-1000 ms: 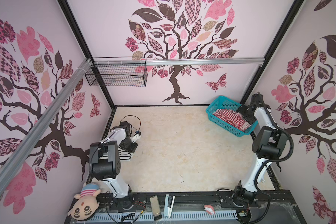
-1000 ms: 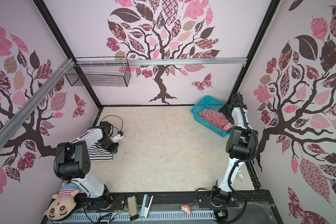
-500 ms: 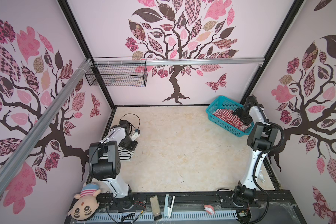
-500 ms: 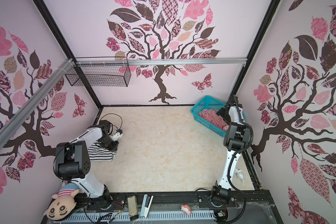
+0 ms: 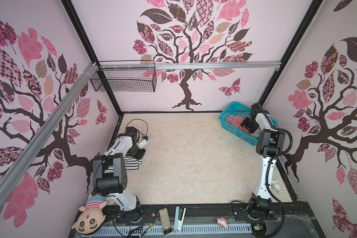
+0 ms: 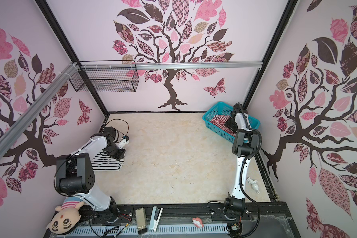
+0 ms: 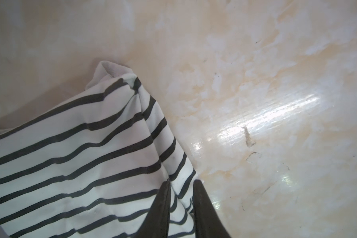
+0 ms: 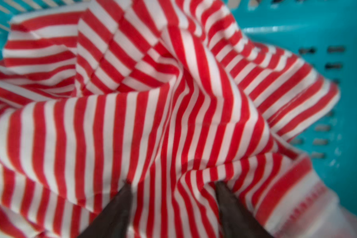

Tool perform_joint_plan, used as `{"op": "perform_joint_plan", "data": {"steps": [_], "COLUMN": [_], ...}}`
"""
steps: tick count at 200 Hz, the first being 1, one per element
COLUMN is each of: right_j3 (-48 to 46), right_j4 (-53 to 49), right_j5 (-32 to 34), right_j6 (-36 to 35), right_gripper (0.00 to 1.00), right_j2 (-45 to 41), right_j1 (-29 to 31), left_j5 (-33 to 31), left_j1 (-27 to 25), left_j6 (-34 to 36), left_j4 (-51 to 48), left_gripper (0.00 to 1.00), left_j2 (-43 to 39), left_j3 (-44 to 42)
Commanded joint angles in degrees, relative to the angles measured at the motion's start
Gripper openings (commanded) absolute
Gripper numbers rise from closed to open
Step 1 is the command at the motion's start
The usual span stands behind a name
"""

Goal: Fold and stack the tank tops
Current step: 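Grasp the red-striped garment in the basket with the right gripper and lift it out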

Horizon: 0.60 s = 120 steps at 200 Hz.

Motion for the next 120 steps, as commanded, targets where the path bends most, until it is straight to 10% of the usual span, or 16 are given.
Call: {"op": "perform_joint_plan", "data": {"steps": [1, 36, 120], "right_j3": [-1.5, -4.5, 0.4], "right_j4": [0.1, 4.2, 8.8], "right_j5": [-0.6, -3.7, -18.1], "right_j6": [0.2, 1.6, 6.9], "right_gripper": [0.37, 0.00, 0.00], "right_j2": [-5.6, -15.0, -32.5], "right_j1": [0.6, 0.6, 1.0], "left_j5": [-2.3, -0.8, 3.3], "left_j1": [0.2, 0.3, 0.3], "left_j6": [0.0, -0.4, -2.1], "left_j4": [1.9, 1.4, -0.6], "left_gripper": [0.24, 0.24, 0.24], "left_j2": [0.1, -0.6, -3.6], "left_j3": [-2.0, -2.2, -2.0]}}
